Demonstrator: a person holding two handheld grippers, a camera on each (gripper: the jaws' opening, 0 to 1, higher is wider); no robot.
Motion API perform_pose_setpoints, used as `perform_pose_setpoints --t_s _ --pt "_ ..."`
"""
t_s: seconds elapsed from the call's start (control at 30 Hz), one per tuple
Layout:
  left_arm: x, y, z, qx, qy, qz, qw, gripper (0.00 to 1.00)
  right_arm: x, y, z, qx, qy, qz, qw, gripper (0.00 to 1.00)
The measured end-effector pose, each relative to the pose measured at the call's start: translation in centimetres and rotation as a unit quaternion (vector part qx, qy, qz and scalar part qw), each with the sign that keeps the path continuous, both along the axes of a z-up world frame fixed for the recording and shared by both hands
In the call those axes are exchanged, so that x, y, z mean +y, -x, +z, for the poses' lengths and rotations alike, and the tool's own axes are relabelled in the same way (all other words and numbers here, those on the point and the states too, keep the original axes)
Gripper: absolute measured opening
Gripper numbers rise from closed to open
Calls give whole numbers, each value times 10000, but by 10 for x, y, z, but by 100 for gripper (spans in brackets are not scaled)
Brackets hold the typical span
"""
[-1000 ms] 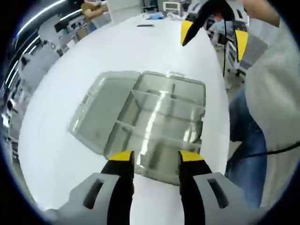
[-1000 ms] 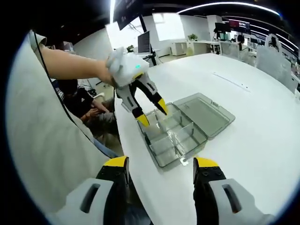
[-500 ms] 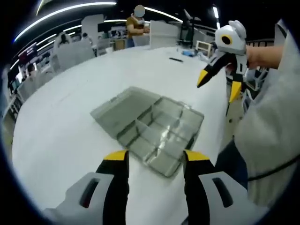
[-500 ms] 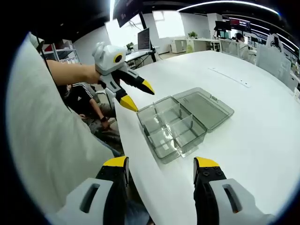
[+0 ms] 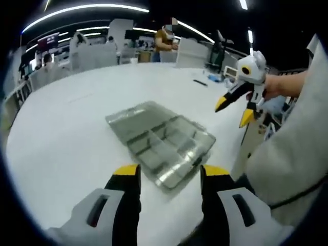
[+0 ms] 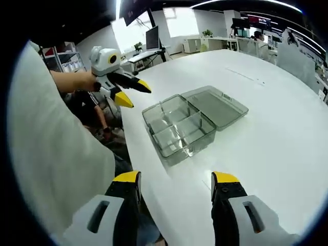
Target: Insert the divider into the dual guide fixture by aligning both edges with the guide slots and pushing it downward to the bottom, including one-sided entry, uneven engagement, binding, and posture correction.
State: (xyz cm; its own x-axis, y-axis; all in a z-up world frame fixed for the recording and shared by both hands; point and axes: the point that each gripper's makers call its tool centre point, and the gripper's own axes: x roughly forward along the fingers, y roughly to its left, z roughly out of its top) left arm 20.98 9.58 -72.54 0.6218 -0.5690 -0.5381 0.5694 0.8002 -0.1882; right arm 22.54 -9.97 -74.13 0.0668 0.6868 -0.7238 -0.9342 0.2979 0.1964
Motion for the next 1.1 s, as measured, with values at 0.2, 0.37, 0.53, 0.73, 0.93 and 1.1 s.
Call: perform_pose_setpoints --t_s 0.2,0.37,0.53,0.73,0.93,1.1 --pt "0 5 6 -58 285 153 9995 47 -6 -6 -4 -4 100 21 9999 52" --pt "0 9 10 -192 339 145 9991 51 -9 -12 -7 -30 173 71 9998 52" --pt "1 11 15 -300 469 277 9981 55 -8 -18 -10 -89 255 186 9995 51" --pt "-3 18 17 -338 532 345 9974 60 -7 -29 -16 -95 354 290 9989 51" --pt "-8 23 20 -337 607 383 9969 65 -6 -36 -21 -139 441 433 9980 50" --pt "-13 26 21 -338 633 360 9968 67 -8 -45 -22 -195 490 488 9974 49"
